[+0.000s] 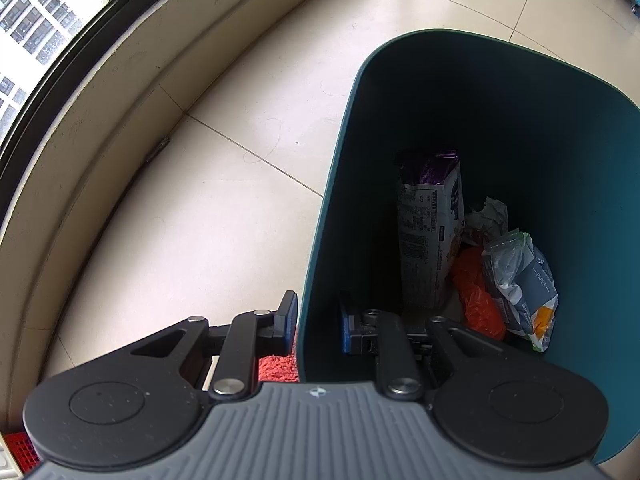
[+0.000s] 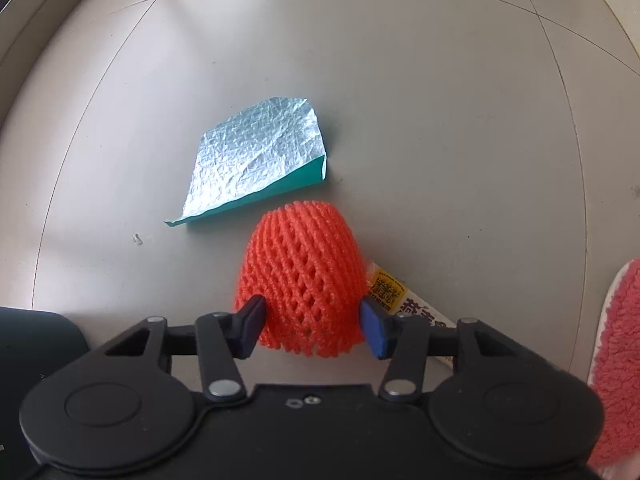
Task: Collect trash
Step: 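Move the right gripper to the orange foam fruit net and grasp it, then carry the orange foam net into the bin and open the right gripper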
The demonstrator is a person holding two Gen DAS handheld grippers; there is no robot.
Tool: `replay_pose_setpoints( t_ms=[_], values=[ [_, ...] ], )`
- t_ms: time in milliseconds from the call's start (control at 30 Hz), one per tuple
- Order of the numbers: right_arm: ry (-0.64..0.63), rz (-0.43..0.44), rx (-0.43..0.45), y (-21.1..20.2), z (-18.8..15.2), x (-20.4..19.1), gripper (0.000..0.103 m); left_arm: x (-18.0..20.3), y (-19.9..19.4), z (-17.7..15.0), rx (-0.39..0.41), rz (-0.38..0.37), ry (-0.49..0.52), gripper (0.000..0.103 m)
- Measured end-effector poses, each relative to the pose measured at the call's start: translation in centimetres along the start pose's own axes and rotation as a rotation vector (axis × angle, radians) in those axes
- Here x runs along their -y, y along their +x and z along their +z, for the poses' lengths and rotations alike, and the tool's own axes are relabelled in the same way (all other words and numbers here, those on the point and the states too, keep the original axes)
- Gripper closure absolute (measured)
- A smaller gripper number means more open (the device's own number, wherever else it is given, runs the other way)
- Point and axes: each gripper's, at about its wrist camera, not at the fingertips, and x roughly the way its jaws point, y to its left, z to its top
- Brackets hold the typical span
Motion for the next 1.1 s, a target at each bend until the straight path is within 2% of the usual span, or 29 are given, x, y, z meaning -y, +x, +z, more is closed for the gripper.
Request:
replay_pose_setpoints(
  t_ms=[33,100,200,433,667,767,933,1100],
  values=[
    [0.001,-0.003,0.003,-0.2,0.0,0.1,0.077,0.0,-0.1,0.0,0.003,-0.003,0.001,0.083],
    [0.004,0.0,0.008,-1.0,-0.1,0.3,0.087,0.0,-0.2,0.1,0.005,-0.006,0.0,0.083],
    [-0.02,0.012,0.027,-3.1,-0.5,-0.1,0.093,0.0,-0.3,0.0,0.002,-0.015,-0.001,0.083],
    [-0.147,0.09,0.073,-11.3,-1.4,-3.3,0.093,-0.2,-0.6,0.1,0.003,-0.036,-0.015,0.083],
    [-0.282,0.33,0.171,-22.7,-2.5,-8.2,0.093,-0.5,-1.2,0.3,0.022,-0.052,-0.024,0.083],
    [-0.353,0.399,0.207,-26.3,-3.2,-11.0,0.093,-0.7,-1.2,0.3,0.023,-0.063,-0.03,0.083],
    [-0.511,0.44,0.265,-29.6,-5.2,-16.7,0.091,-1.2,-1.4,0.3,0.021,-0.096,-0.044,0.083],
    [-0.655,0.449,0.227,-28.7,-7.4,-22.3,0.089,-1.2,-1.5,0.3,0.029,-0.104,-0.041,0.083]
  ],
)
